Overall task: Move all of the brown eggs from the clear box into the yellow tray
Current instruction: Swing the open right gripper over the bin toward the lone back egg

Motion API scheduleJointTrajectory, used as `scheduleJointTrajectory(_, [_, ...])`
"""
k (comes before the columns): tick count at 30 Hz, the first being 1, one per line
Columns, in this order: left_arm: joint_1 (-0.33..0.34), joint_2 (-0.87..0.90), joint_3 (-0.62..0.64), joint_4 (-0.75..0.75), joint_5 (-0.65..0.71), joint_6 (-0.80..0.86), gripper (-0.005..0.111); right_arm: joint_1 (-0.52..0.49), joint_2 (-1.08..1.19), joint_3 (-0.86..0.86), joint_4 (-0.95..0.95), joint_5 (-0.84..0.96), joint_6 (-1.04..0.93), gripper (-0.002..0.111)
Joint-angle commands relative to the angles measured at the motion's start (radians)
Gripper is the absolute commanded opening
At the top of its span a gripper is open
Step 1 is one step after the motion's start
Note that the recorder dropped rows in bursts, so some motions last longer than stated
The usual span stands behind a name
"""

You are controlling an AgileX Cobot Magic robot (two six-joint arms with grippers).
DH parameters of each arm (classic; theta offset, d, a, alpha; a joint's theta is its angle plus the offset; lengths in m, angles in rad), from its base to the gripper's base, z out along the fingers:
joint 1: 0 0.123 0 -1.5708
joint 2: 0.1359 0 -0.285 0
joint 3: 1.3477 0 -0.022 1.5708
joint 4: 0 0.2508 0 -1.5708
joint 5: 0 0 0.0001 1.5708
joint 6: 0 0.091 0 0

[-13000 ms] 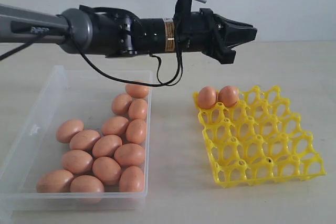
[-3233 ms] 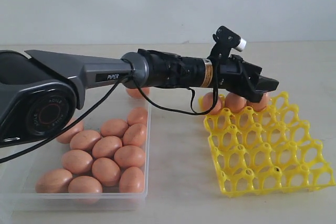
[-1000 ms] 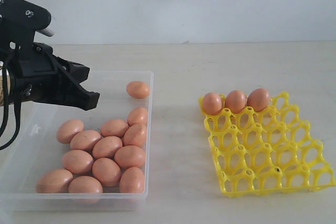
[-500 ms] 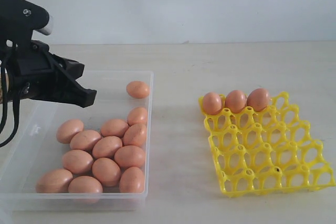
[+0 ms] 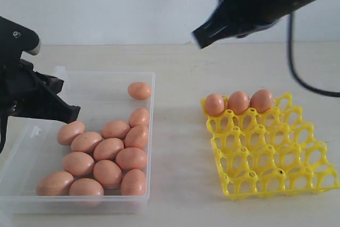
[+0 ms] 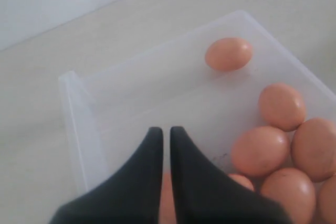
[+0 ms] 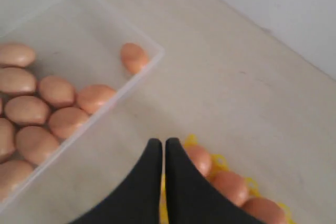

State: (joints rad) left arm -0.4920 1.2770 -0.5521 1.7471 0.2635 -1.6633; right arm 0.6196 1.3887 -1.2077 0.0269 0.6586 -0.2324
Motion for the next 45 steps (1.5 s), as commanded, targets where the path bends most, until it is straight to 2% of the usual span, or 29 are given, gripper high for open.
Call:
scheduleJointTrajectory(1, [0.068, -0.026, 0.025, -0.033, -0.093, -0.003, 0.004, 0.094, 0.183, -0.098, 0.009, 0.007, -0.01, 0.0])
scheduleJointTrajectory(6, [0.1, -0.043, 0.044, -0.067, -0.125, -0.003, 0.004, 0.121, 0.331, -0.153, 0.013, -0.082, -0.01, 0.0])
scheduleJointTrajectory(10, [0.1, -0.043, 0.049, -0.069, -0.135, -0.003, 0.004, 0.121, 0.372, -0.153, 0.018, -0.19, -0.005, 0.0])
scheduleJointTrajectory(14, [0.1, -0.043, 0.073, -0.069, -0.142, -0.003, 0.004, 0.121, 0.378, -0.153, 0.021, -0.205, 0.032, 0.0])
scheduleJointTrajectory(24, [0.1, -0.043, 0.093, -0.065, -0.139, -0.003, 0.004, 0.121, 0.378, -0.153, 0.077, -0.068, 0.032, 0.0])
scheduleJointTrajectory(29, [0.1, -0.043, 0.093, -0.065, -0.132, -0.003, 0.004, 0.121, 0.38, -0.153, 0.089, -0.085, 0.062, 0.0])
scheduleJointTrajectory(33, [0.1, -0.043, 0.093, -0.069, -0.131, -0.003, 0.004, 0.13, 0.408, -0.154, 0.095, -0.113, 0.004, 0.0])
scheduleJointTrajectory(35, [0.1, -0.043, 0.093, -0.069, -0.104, -0.003, 0.004, 0.132, 0.432, -0.162, 0.095, -0.111, -0.003, 0.0])
scheduleJointTrajectory(40, [0.1, -0.045, 0.093, -0.172, 0.063, -0.003, 0.004, 0.132, 0.538, -0.243, 0.099, -0.053, 0.001, 0.0])
scheduleJointTrajectory(45, [0.101, -0.062, 0.093, -0.163, 0.068, 0.016, 0.004, 0.132, 0.628, -0.362, 0.132, 0.044, 0.039, 0.0])
